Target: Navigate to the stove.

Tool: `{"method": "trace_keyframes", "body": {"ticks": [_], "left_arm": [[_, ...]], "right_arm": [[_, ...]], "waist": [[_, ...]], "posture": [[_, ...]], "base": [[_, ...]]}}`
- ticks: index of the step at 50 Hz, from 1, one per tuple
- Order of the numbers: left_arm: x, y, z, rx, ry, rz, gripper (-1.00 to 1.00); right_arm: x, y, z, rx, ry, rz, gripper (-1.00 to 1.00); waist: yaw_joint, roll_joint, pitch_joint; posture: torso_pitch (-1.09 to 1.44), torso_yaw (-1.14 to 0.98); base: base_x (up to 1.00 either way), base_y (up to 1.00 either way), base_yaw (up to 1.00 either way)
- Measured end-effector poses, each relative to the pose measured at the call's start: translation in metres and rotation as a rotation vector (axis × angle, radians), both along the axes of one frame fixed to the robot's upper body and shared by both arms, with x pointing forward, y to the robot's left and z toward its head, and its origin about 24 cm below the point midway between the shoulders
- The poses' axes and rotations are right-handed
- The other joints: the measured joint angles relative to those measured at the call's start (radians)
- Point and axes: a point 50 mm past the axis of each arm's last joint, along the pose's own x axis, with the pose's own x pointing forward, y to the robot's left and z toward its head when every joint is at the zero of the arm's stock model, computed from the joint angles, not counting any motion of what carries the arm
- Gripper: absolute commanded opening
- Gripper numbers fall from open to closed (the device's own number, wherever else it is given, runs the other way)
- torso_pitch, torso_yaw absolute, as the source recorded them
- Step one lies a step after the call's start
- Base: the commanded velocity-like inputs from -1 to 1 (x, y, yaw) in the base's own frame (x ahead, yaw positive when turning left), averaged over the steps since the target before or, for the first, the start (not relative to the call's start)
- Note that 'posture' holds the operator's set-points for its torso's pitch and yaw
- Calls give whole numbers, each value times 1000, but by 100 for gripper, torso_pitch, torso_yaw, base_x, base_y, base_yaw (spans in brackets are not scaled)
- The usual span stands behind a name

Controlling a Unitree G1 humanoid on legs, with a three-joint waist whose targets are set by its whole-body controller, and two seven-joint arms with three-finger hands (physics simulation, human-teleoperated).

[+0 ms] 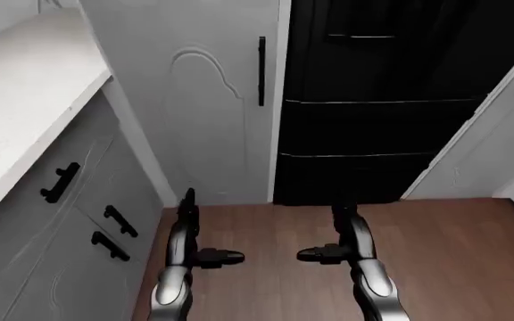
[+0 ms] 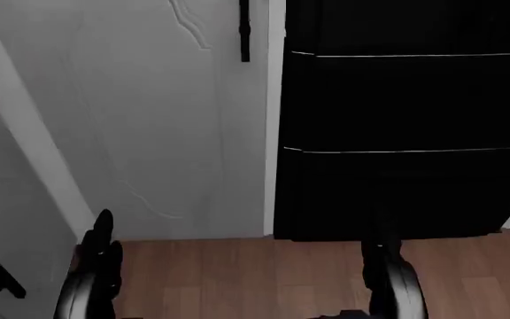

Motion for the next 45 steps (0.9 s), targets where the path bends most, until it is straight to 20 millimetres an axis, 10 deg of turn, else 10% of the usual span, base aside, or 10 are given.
{"method": "trace_keyframes", "body": {"ticks": [3,31,39,45], "left_arm": [[7,0,21,3,-103,-2,100],[5,1,16,1,-83,2,100],[6,-8,17,-11,-93,-34,100],[2,8,11,9,-61,26,100]], "right_arm": [[7,-1,19,-2,-92,1,100],[5,0,14,28,-64,4,100],[4,-8,13,20,-58,-29,100],[4,6,12,43,-46,27,100]], "waist": [[6,-4,-60],[-13,6,-50],[-28,66,-26],[1,71,-35]], "posture": [[0,0],[0,0],[0,0],[0,0]], "base": [[0,0,0],[0,0,-22],[0,0,-57],[-1,0,-45]]}}
